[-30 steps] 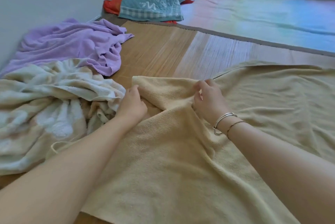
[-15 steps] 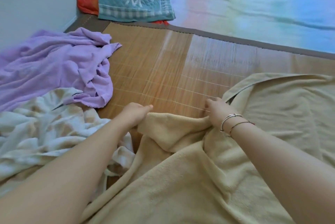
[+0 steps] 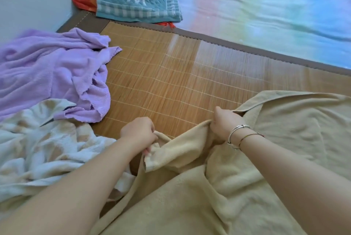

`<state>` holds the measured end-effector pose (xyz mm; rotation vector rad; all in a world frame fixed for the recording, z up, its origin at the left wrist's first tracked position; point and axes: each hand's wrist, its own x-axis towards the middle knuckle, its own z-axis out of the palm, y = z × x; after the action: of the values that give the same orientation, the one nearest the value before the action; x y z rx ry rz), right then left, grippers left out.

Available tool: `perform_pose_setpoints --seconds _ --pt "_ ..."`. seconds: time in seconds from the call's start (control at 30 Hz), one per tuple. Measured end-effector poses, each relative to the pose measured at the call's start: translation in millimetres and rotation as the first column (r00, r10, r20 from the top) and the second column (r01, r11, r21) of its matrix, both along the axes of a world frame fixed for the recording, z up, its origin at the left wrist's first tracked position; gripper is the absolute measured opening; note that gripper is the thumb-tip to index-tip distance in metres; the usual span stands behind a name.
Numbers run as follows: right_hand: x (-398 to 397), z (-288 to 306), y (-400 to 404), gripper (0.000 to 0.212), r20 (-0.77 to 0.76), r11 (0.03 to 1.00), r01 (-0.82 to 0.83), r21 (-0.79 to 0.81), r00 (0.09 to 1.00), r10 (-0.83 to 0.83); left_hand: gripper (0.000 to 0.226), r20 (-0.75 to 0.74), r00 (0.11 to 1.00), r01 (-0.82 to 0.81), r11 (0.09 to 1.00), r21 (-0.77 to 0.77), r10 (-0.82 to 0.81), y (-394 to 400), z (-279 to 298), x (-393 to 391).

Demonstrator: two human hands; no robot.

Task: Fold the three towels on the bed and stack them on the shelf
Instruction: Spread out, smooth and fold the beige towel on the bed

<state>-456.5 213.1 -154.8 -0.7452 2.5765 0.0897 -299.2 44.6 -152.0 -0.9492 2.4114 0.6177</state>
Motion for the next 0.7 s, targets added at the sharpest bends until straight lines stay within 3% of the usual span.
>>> perform_pose_setpoints --seconds 0.13,0.17,0.2,0.27,0.3,0.33,0.37,0.4,0.43,0.47,0.53,0.6,0.63,0.7 --pt "-24.0 11.3 -21.6 0.019 0.015 0.943 0.224 -0.248 0.974 -0.227 0.019 -0.050 0.984 -0.173 0.985 -0.013 0.173 -42.2 13.8 -26.1" --pt "-30.3 13.6 -26.5 0.020 0.047 0.918 0.265 -0.295 0.964 -0.264 0.018 -0.062 0.955 -0.286 0.957 0.041 0.289 -53.7 14.7 -33.5" --pt "-36.4 14.6 -30.2 0.021 0.079 0.892 0.305 -0.333 0.952 -0.296 0.016 -0.068 0.881 -0.451 0.874 0.182 0.469 -61.8 16.4 -39.6" --pt "-48.1 16.3 -36.1 0.021 0.138 0.813 0.372 -0.448 0.927 -0.348 0.017 0.027 0.563 -0.697 0.457 0.552 0.826 -72.2 18.7 -47.2" --pt "-51.4 16.4 -37.8 0.019 0.163 0.746 0.393 -0.538 0.916 -0.366 0.018 0.086 0.393 -0.699 0.237 0.674 0.915 -73.5 19.8 -46.9" --pt "-52.9 15.9 -39.6 0.016 0.188 0.651 0.407 -0.641 0.905 -0.381 0.015 0.120 0.255 -0.636 0.073 0.768 0.960 -75.0 18.3 -47.1" --pt "-52.6 15.7 -40.4 0.015 0.231 0.533 0.424 -0.733 0.891 -0.392 0.012 0.114 0.165 -0.554 -0.004 0.832 0.980 -76.3 12.9 -45.7" --pt "-51.7 16.4 -41.6 0.018 0.293 0.435 0.452 -0.779 0.876 -0.384 0.021 0.080 0.123 -0.486 -0.010 0.874 0.989 -77.3 5.2 -43.9" --pt "-50.7 15.3 -43.7 0.026 0.380 0.387 0.495 -0.778 0.861 -0.338 0.033 0.023 0.130 -0.452 0.039 0.891 0.991 -77.4 -2.3 -41.8" --pt "-50.1 12.6 -44.7 0.041 0.466 0.407 0.541 -0.736 0.841 -0.275 0.044 -0.058 0.183 -0.446 0.135 0.884 0.981 -77.0 -9.2 -40.5" --pt "-48.6 4.3 -45.9 0.066 0.510 0.620 0.504 -0.601 0.839 -0.189 0.054 -0.270 0.429 -0.420 0.454 0.786 0.862 -75.8 -24.9 -42.0" --pt "-42.0 -1.4 -44.0 0.066 0.375 0.801 0.335 -0.496 0.915 -0.150 0.056 -0.479 0.684 -0.341 0.821 0.458 0.551 -68.5 -35.0 -43.0" --pt "-37.7 -6.6 -42.9 0.061 0.283 0.837 0.252 -0.486 0.951 -0.122 0.058 -0.526 0.757 -0.283 0.919 0.273 0.389 -63.3 -40.1 -43.8" --pt "-30.2 -20.2 -40.5 0.052 0.159 0.871 0.155 -0.466 0.983 -0.089 0.064 -0.507 0.839 -0.173 0.980 0.101 0.200 -48.3 -46.5 -45.6"
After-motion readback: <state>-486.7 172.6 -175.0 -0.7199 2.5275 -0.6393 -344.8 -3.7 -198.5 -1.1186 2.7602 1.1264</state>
